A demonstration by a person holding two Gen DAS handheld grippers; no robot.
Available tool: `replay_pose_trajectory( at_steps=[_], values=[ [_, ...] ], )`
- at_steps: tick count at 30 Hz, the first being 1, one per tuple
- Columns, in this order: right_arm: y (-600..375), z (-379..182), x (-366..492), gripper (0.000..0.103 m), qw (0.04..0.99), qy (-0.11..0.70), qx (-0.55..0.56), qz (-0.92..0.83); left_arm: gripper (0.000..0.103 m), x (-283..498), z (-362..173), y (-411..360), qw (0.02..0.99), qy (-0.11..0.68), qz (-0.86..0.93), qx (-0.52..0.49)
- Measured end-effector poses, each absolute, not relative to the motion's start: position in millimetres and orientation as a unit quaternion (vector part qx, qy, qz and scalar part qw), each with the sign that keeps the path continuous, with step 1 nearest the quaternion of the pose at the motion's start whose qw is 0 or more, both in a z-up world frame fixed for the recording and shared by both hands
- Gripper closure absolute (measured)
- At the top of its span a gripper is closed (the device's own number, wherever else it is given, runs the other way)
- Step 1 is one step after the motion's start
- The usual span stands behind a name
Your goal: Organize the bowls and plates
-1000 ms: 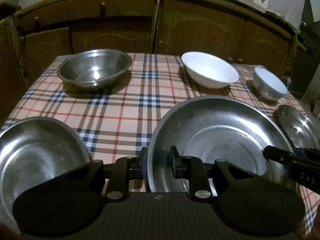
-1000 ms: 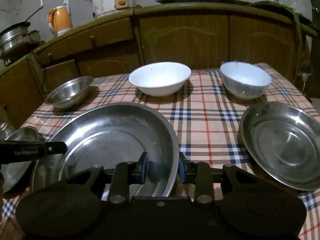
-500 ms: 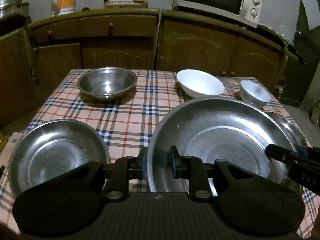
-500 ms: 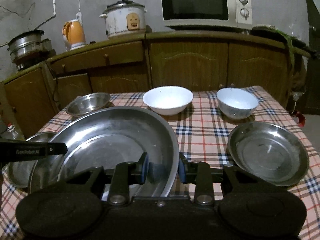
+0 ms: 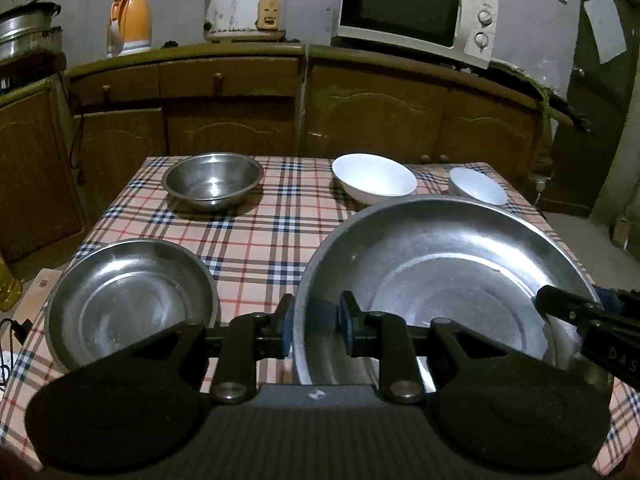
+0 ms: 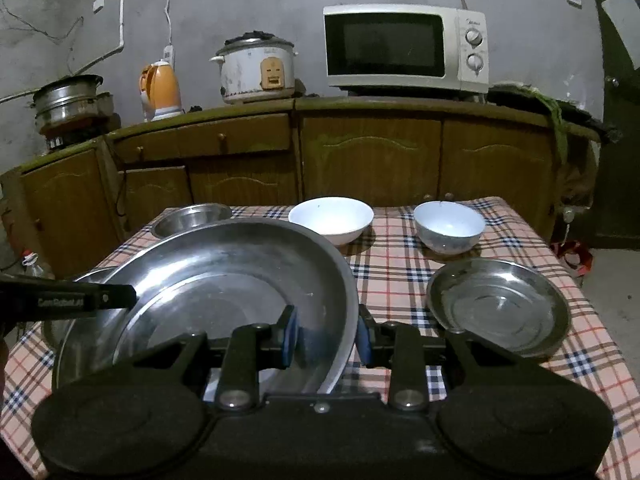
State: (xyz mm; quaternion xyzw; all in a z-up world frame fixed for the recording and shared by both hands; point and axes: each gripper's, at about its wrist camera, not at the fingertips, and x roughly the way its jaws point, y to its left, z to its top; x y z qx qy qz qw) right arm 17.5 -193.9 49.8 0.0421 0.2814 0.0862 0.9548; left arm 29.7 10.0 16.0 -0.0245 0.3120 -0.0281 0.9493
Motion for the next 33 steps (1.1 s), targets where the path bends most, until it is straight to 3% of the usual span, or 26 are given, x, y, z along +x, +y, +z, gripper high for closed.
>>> replay_pose_trajectory(
  at_steps=[33],
  values=[
    [-209,61,-49,0.065,0.958,0.269,0.045,0.087,0.078,-23,21,-5,0.955,0.293,-0.033,-0.010]
  ],
)
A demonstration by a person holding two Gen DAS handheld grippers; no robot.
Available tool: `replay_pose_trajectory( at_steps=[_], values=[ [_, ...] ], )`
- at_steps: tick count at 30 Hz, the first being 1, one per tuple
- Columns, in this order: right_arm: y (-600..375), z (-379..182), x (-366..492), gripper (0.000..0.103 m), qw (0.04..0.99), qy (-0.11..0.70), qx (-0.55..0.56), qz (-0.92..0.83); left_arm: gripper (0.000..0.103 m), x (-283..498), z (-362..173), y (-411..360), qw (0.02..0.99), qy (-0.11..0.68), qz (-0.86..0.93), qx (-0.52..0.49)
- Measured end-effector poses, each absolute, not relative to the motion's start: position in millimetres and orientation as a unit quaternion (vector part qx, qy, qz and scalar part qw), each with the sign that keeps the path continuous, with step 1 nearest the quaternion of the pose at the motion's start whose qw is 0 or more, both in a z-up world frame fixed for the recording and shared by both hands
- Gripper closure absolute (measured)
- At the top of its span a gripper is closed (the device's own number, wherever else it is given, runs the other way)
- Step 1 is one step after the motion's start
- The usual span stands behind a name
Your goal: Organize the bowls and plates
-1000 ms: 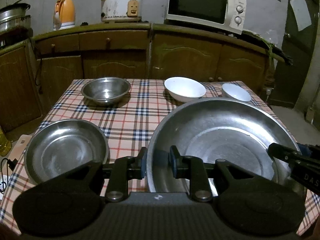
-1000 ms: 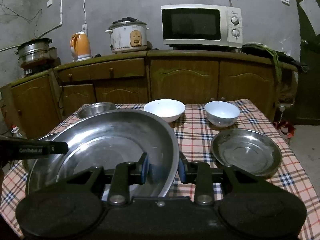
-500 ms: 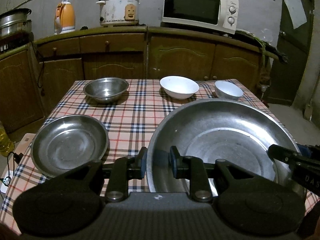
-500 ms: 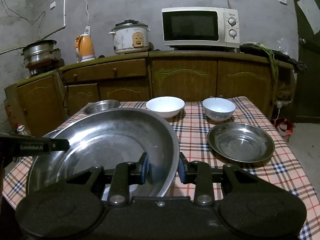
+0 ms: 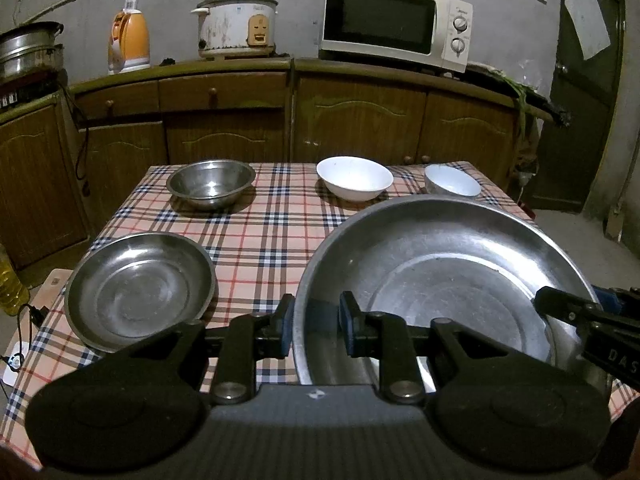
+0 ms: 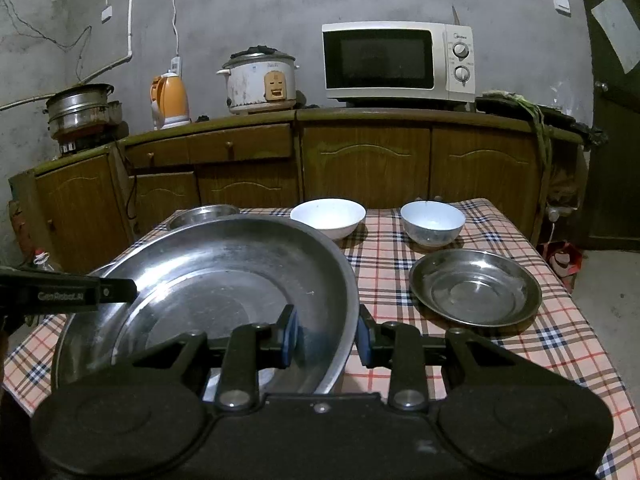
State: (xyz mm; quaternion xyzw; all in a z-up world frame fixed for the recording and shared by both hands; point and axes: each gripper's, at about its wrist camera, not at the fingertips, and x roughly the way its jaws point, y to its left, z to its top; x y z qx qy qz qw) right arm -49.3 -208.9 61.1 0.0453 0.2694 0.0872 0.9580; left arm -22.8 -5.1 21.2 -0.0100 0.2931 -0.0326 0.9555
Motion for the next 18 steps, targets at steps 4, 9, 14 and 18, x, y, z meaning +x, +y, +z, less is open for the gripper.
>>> replay_pose_trajectory(
  at_steps=[4,9,14,18],
  values=[
    [-208.7,61.0,-49.3,0.064,0.958,0.269,0.046,0.087,0.078,-23.2,20.7,-5.4,0.955,0.294,-0.033,-0.010],
    [-209.2,60.3,-48.3,0.064,0.958,0.269,0.044,0.086,0.078,-23.3,21.0,-5.0,0.955,0.294,-0.034,-0.011],
    [-209.4,60.3,-48.1,0.064,0.958,0.270,0.046,0.087,0.078,-22.9,20.9,-5.2,0.955,0.294,-0.034,-0.011],
    [-210.5,58.6,-48.1,0.064,0.957,0.271,0.047,0.086,0.078,-22.9,20.9,-5.3,0.955,0.295,-0.034,-0.011]
  ],
)
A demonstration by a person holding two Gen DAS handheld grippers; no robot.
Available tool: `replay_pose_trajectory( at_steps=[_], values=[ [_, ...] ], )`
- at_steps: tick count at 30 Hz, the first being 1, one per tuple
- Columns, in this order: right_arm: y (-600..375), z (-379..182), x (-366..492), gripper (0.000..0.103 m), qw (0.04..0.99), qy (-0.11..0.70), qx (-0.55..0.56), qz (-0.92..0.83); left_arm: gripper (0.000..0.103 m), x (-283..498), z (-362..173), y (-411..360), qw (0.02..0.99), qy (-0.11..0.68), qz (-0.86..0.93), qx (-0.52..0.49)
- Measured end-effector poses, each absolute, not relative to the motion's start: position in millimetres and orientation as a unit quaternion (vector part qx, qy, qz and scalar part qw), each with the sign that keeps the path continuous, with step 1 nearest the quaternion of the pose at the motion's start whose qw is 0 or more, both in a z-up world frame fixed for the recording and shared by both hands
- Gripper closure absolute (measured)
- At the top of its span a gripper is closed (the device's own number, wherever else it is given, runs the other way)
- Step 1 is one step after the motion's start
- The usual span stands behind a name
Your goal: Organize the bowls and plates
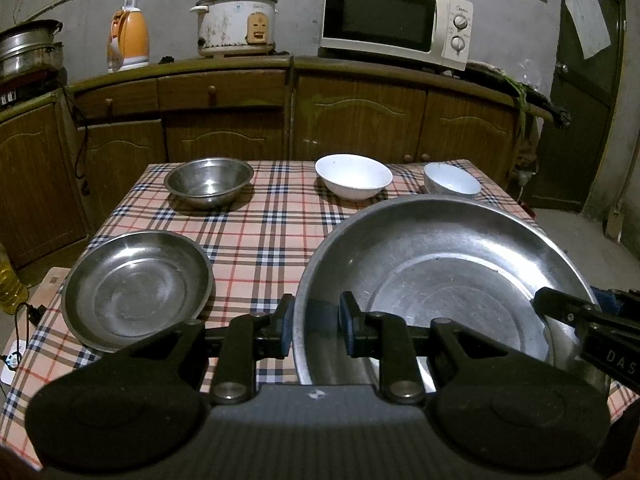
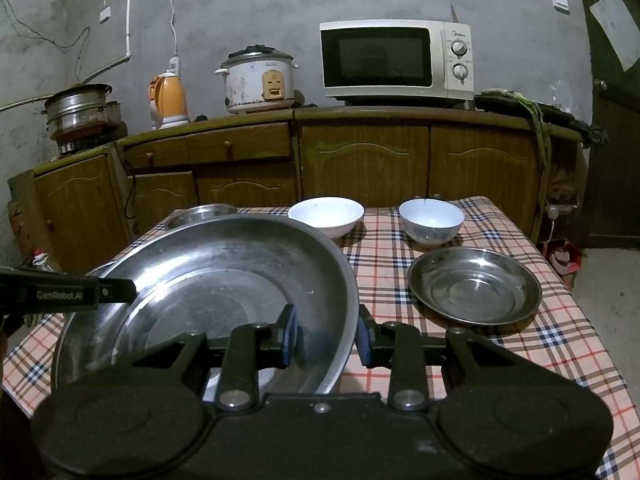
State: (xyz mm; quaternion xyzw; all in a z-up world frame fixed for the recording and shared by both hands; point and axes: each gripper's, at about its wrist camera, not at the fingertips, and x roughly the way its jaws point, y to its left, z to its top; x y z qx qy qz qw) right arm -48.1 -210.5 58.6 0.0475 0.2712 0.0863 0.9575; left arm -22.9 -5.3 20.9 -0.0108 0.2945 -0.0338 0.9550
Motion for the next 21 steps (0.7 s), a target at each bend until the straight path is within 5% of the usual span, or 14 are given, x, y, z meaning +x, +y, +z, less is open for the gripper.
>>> replay_pose_trajectory(
  at_steps=[21],
  values=[
    [-212,48,-42,0.064,0.954,0.283,0.055,0.083,0.078,-13,13,-11,0.951,0.306,-0.032,-0.011]
  ],
)
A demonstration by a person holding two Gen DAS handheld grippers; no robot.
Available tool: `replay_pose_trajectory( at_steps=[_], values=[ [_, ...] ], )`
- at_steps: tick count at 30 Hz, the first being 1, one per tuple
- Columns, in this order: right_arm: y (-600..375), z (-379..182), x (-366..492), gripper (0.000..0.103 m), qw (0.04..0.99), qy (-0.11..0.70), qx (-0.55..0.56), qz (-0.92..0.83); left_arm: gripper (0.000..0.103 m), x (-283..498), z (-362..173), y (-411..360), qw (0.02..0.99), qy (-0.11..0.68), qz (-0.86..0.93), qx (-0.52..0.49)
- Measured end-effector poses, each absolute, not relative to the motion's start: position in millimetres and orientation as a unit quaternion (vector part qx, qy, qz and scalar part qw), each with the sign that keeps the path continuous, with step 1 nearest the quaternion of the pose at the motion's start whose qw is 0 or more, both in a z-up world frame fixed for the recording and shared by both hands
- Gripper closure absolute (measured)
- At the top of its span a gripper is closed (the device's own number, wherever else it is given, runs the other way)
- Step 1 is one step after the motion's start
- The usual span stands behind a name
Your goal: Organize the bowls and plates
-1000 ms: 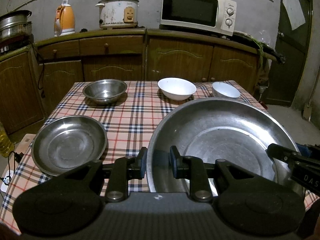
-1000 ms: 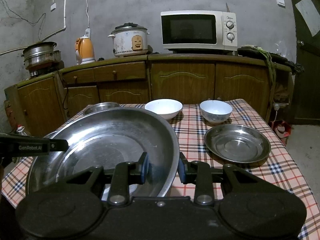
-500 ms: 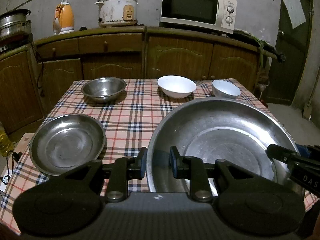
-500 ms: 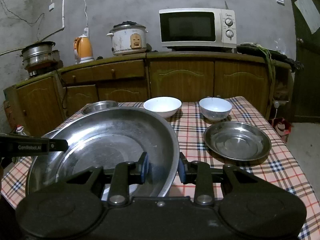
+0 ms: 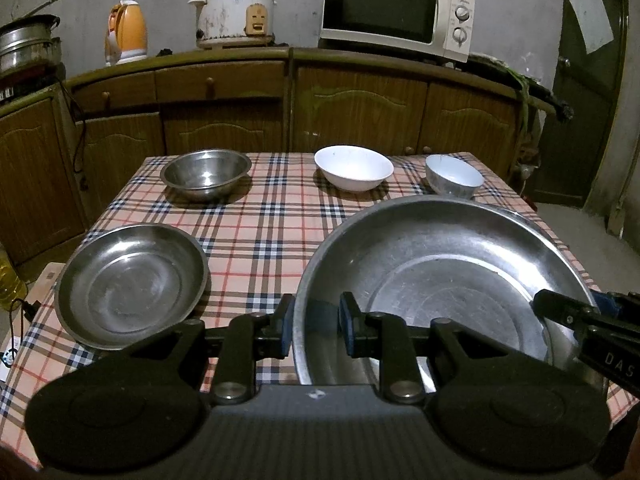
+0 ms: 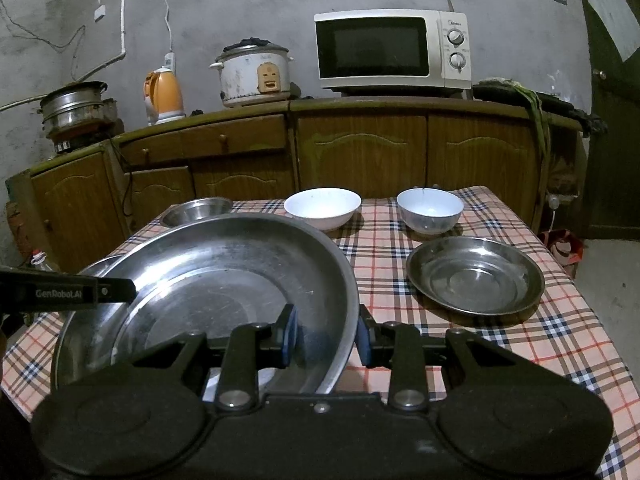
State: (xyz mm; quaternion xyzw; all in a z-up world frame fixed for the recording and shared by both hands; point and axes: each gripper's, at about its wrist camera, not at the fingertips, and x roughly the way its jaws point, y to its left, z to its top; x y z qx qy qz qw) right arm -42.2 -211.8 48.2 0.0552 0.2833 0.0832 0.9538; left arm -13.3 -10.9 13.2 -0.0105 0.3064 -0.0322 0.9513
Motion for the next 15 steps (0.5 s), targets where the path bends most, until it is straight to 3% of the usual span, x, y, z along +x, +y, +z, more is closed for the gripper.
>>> replay_pose_trajectory(
  at_steps=[15],
  values=[
    [-212.7,43.0,-38.9,0.064,0.953,0.287,0.058,0.083,0.078,-11.2,11.2,-12.3,0.950,0.309,-0.030,-0.011]
  ],
)
